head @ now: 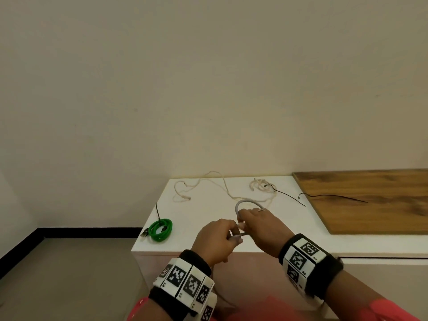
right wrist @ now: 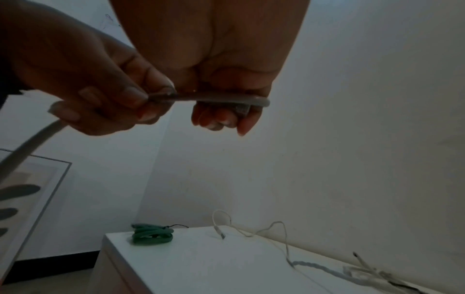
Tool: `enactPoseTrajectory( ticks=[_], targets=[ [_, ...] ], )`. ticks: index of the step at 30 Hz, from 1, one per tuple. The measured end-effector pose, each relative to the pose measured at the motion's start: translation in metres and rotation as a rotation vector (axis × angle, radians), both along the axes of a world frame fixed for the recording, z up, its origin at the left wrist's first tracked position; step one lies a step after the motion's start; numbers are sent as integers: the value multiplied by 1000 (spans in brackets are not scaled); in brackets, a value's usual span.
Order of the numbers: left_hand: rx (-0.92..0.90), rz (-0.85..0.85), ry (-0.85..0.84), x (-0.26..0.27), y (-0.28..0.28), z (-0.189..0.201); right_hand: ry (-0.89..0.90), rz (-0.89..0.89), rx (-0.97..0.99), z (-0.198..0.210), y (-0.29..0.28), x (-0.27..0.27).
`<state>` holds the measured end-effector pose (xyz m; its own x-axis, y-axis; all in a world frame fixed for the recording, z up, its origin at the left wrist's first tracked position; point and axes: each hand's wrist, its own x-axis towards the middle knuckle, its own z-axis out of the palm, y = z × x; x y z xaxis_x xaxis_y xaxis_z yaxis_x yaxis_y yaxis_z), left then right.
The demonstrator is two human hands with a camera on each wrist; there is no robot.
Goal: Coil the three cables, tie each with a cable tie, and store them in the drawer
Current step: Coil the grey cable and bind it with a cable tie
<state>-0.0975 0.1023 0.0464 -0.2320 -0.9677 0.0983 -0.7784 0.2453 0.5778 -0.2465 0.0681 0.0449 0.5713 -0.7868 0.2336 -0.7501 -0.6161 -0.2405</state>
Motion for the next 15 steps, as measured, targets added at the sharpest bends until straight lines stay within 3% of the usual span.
enactPoseTrajectory(
  ticks=[7, 11, 15],
  targets=[
    [-243, 94, 110, 11, -7, 6, -73, 77, 147, 5, -5, -4],
    [-226, 62, 356, 13, -16, 10, -358, 66, 370, 14, -4, -5],
    [-63, 17, 725, 15, -19, 6, -709, 70, 761, 26, -5, -11]
  ],
)
